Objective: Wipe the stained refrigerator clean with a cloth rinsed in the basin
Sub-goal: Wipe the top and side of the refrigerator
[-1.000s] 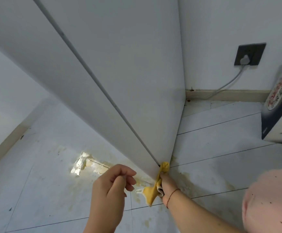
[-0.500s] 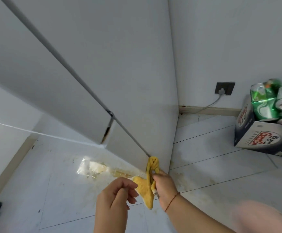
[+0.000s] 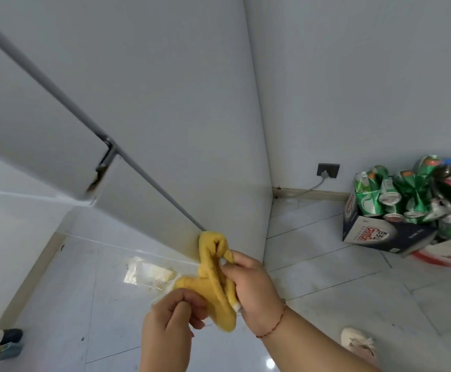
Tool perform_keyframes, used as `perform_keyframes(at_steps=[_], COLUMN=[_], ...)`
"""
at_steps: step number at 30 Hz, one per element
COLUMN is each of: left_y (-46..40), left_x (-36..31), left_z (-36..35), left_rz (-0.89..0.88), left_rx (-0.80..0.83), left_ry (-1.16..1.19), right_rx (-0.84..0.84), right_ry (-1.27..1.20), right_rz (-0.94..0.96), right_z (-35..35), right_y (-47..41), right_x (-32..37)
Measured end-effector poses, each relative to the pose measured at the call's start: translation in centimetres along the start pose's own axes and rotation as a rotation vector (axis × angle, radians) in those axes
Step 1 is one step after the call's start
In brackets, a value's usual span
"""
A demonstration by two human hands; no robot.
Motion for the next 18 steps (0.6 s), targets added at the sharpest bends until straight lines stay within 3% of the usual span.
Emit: perform_keyframes(at_steps=[8, 12, 15, 18], left_y=[1.9, 1.8, 2.4, 3.4], left_x=[-4.5, -5.8, -7.5, -8.7], left_z=[0.4, -2.1, -4.0, -4.8], left_rz=[0.078, 0.291, 0.478, 0.496], left_rx=[0.015, 0.194, 0.388, 0.443], left_ry=[0.131, 0.266, 0.496, 0.612], right_rx=[-0.093, -0.072, -0.06, -0.012], right_ry=[-0.607, -0.626, -0.586, -0.518], right_rz=[-0.179, -0.244, -0.321, -0.344], right_z=[5.3, 6.5, 7.6, 8.0], right_y=[5.9, 6.9, 7.4, 7.6], right_x=[7.3, 8.0, 7.9, 9.2])
Point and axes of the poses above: each hand's wrist, its own y-axis away from the middle knuckle, its own z-axis out of the back of the hand, x = y × z, the point moved 1 cm from there along -y, towards the middle knuckle, and after that the axes turned 5 degrees about -y, right-handed, at the moved point
